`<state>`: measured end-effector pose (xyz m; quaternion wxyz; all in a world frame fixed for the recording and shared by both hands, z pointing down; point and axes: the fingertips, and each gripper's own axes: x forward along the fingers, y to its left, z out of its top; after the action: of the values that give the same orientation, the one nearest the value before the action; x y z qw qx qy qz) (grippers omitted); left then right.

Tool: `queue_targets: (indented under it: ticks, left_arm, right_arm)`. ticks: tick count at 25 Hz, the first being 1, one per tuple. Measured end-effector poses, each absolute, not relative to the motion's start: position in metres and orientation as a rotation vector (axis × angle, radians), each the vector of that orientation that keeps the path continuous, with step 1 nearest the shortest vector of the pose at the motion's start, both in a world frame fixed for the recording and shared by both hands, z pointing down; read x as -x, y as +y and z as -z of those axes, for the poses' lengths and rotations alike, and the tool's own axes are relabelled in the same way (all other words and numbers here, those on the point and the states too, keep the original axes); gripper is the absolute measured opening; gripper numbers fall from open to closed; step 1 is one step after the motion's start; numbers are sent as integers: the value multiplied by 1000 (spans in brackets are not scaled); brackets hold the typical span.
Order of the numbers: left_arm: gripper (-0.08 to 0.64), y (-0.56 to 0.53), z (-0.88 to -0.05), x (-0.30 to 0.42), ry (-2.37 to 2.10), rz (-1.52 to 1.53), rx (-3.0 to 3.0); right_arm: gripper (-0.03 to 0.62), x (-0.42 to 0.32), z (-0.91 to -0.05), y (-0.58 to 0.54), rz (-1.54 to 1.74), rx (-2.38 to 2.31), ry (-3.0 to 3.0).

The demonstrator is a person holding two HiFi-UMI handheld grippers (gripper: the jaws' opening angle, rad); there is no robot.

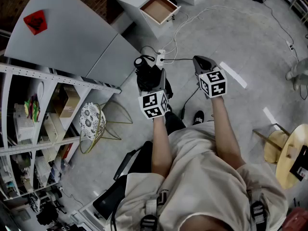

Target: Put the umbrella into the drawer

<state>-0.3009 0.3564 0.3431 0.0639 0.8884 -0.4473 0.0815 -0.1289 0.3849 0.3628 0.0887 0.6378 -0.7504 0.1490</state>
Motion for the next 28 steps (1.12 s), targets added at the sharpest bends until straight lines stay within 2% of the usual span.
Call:
queue_targets:
  ticks: [15,28]
  left_arm:
    - [261,361,-333,315,-1367,-170,-2637]
    - [261,297,-322,263,-1294,-123,-2696]
  right_arm:
    - [67,101,-350,402,-503,-2004,-2279]
    - [67,79,-354,349,-526,-1839,-2325]
